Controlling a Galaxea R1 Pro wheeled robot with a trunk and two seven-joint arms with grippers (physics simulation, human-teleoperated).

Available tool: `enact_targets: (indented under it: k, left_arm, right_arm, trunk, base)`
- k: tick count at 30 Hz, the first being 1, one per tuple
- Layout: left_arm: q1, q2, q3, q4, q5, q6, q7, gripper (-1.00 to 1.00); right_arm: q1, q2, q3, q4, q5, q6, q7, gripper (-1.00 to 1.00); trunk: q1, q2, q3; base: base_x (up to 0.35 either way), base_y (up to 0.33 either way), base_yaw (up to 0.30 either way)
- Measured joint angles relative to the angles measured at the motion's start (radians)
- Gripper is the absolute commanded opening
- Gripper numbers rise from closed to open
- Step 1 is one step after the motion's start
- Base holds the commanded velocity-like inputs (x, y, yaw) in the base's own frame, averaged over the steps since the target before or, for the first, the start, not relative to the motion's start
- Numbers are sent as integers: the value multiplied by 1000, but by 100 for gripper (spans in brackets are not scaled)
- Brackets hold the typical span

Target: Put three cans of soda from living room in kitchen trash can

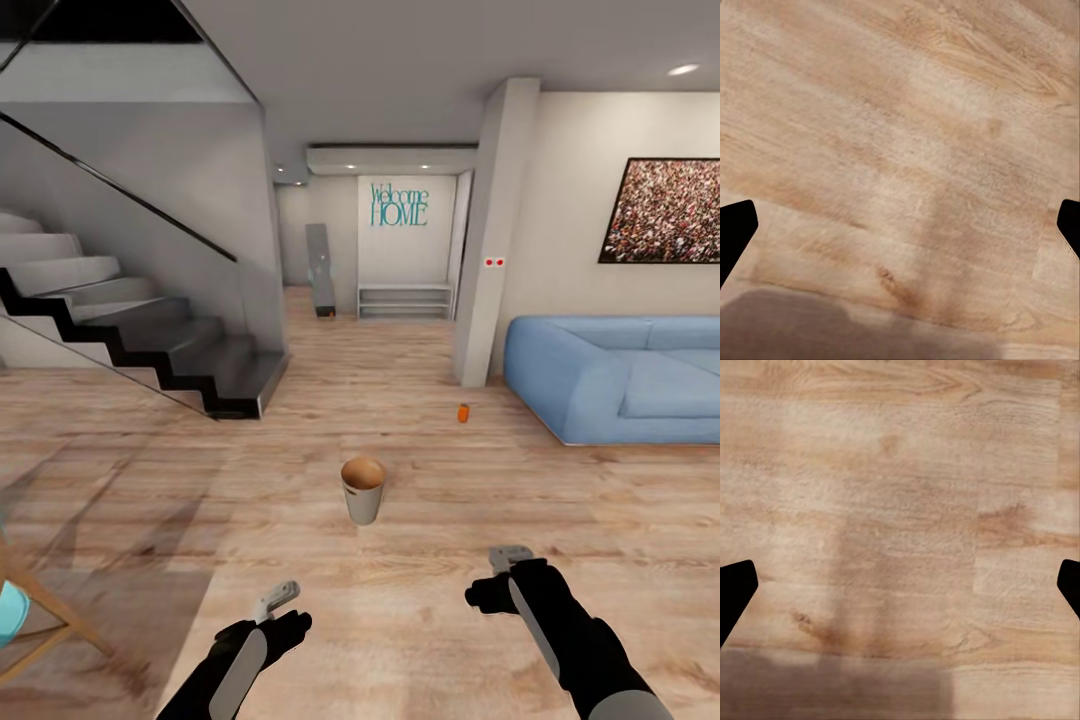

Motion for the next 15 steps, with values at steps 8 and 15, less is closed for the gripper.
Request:
enact_targets:
  k: [8, 15]
  left_arm:
    - [0, 0, 1, 0, 0, 0, 0, 100]
    - [0, 1, 1, 0, 1, 0, 0, 100]
  right_arm:
    - [-39, 0, -3, 93, -4, -3, 1, 100]
    - [-45, 0, -2, 111, -5, -9, 2, 100]
  trunk:
    - [0, 0, 0]
    - [0, 0, 0]
  base:
    - [346, 0, 0]
    - [346, 0, 0]
